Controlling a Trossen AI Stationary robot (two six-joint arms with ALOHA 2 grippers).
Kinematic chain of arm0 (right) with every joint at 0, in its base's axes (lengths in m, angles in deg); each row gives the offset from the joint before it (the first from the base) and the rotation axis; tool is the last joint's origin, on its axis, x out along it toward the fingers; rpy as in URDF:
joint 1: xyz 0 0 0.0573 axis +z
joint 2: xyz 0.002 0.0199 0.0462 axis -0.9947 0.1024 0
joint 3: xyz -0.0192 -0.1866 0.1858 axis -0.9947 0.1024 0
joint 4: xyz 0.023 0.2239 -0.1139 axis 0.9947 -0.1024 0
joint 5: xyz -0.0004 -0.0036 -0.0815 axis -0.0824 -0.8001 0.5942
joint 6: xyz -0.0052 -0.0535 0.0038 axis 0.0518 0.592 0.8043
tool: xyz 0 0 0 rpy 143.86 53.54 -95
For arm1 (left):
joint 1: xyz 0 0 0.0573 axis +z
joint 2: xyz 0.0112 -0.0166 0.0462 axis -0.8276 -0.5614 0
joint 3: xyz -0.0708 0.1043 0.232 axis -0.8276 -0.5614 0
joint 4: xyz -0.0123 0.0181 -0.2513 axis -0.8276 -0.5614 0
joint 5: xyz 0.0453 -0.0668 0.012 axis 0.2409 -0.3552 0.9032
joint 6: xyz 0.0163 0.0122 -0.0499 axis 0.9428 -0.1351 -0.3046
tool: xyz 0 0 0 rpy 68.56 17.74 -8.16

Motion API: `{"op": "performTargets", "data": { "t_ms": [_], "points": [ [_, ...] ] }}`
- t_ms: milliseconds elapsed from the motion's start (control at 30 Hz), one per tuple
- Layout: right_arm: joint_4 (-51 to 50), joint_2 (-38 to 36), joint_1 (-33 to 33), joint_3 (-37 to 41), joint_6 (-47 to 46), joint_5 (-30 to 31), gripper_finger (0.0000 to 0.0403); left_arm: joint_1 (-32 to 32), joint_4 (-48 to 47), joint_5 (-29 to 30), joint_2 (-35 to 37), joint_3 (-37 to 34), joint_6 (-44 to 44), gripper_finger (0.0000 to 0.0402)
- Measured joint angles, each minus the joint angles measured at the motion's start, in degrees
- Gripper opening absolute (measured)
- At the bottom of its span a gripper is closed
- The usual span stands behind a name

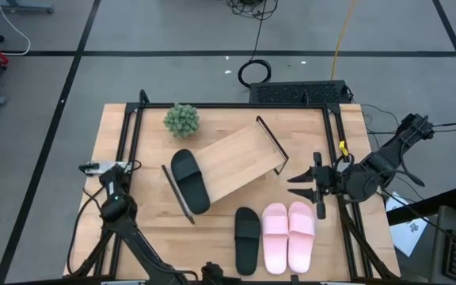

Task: Pick and place slides into the shelf
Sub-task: Put the black slide on the shelf

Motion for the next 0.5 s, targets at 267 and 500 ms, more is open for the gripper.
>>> {"op": "performTargets", "data": {
  "t_ms": [267,500],
  "points": [
    [9.3,-0.9,0.0,5.9,0.2,-11.0,0.0118,-0.1,-5.1,-6.0,-1.7,0.0,-7.0,0.031],
    [13.5,3.6,0.0,9.4,-1.9,-14.9,0.0118,2.2,-11.6,-9.8,-1.8,0.0,-5.7,0.031]
  ]
}}
